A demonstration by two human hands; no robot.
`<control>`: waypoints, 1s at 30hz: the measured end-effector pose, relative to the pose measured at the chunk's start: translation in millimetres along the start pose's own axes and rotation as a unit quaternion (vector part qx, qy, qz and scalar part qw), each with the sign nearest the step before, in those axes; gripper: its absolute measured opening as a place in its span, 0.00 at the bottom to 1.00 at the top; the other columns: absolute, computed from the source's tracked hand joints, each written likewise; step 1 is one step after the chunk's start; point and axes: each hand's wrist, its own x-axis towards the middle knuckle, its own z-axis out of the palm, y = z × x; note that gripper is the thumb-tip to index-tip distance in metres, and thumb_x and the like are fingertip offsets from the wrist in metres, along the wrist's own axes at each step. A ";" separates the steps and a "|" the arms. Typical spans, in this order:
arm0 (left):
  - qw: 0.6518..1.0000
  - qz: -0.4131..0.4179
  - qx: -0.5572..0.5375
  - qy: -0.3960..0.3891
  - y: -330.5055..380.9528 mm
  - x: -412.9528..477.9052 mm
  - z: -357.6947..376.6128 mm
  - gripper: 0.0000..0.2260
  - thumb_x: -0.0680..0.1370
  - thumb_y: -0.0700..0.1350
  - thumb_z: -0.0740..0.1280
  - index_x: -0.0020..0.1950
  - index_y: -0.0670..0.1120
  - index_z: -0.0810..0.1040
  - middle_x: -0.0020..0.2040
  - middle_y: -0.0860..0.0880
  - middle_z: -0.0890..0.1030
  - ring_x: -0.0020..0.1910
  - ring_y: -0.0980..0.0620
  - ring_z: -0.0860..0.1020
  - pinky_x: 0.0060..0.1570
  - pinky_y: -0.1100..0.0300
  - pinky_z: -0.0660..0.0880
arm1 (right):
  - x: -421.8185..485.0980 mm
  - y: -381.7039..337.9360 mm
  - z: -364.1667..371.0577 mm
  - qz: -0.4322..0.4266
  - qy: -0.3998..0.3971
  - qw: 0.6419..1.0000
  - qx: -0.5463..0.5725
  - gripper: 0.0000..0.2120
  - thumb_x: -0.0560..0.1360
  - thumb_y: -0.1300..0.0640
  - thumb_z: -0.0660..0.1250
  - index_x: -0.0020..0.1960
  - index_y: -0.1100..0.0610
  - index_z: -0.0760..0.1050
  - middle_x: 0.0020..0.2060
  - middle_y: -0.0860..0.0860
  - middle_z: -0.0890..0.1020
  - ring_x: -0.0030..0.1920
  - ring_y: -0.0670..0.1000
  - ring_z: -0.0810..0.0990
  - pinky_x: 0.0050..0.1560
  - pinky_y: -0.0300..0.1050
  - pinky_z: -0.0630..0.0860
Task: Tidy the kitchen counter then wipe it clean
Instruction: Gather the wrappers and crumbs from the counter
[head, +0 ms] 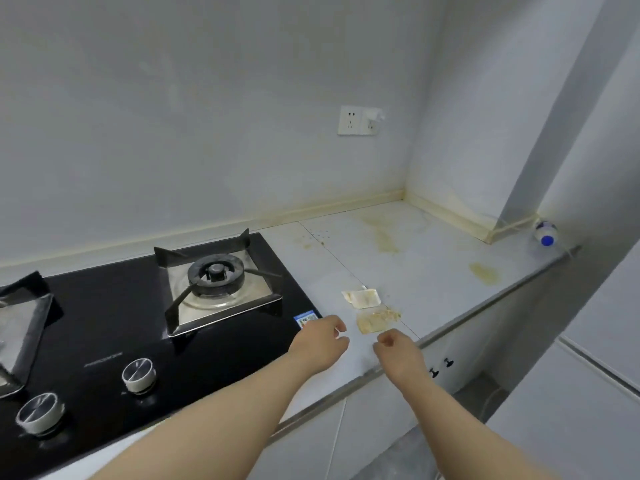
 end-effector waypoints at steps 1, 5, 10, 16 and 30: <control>1.000 -0.002 -0.001 -0.007 0.3 11.8 0.7 0.14 0.79 0.47 0.60 0.64 0.47 0.72 0.61 0.49 0.76 0.58 0.50 0.75 0.56 0.60 0.72 | 12.0 2.1 -1.0 0.006 0.004 1.000 -0.003 0.16 0.78 0.59 0.57 0.64 0.59 0.70 0.61 0.53 0.76 0.49 0.49 0.71 0.48 0.38 0.65; 0.999 0.002 0.032 0.002 3.2 50.3 6.0 0.14 0.79 0.46 0.59 0.65 0.48 0.72 0.62 0.48 0.73 0.58 0.50 0.74 0.55 0.58 0.73 | 55.3 11.6 -13.7 0.017 0.013 1.000 -0.023 0.15 0.78 0.60 0.56 0.64 0.59 0.70 0.57 0.53 0.77 0.48 0.50 0.70 0.46 0.39 0.65; 0.998 -0.012 0.056 0.017 15.7 88.1 27.6 0.14 0.80 0.46 0.59 0.65 0.47 0.72 0.60 0.46 0.73 0.58 0.49 0.74 0.54 0.59 0.71 | 114.7 26.4 -36.6 0.003 0.001 0.998 -0.057 0.11 0.77 0.61 0.56 0.57 0.60 0.72 0.49 0.54 0.77 0.45 0.52 0.70 0.42 0.41 0.66; 0.993 -0.100 0.053 0.018 30.7 115.1 57.6 0.20 0.78 0.54 0.62 0.69 0.50 0.67 0.63 0.48 0.68 0.60 0.48 0.71 0.55 0.57 0.71 | 176.8 47.0 -56.4 -0.044 -0.052 0.991 -0.112 0.08 0.76 0.62 0.57 0.53 0.58 0.72 0.53 0.56 0.77 0.48 0.53 0.73 0.47 0.43 0.70; 0.968 -0.202 0.125 0.085 38.6 122.3 90.3 0.11 0.74 0.56 0.66 0.51 0.54 0.69 0.52 0.53 0.73 0.57 0.50 0.69 0.53 0.58 0.64 | 223.2 52.2 -66.7 -0.117 -0.254 0.927 -0.248 0.18 0.75 0.50 0.63 0.62 0.51 0.63 0.55 0.51 0.65 0.60 0.53 0.67 0.60 0.45 0.68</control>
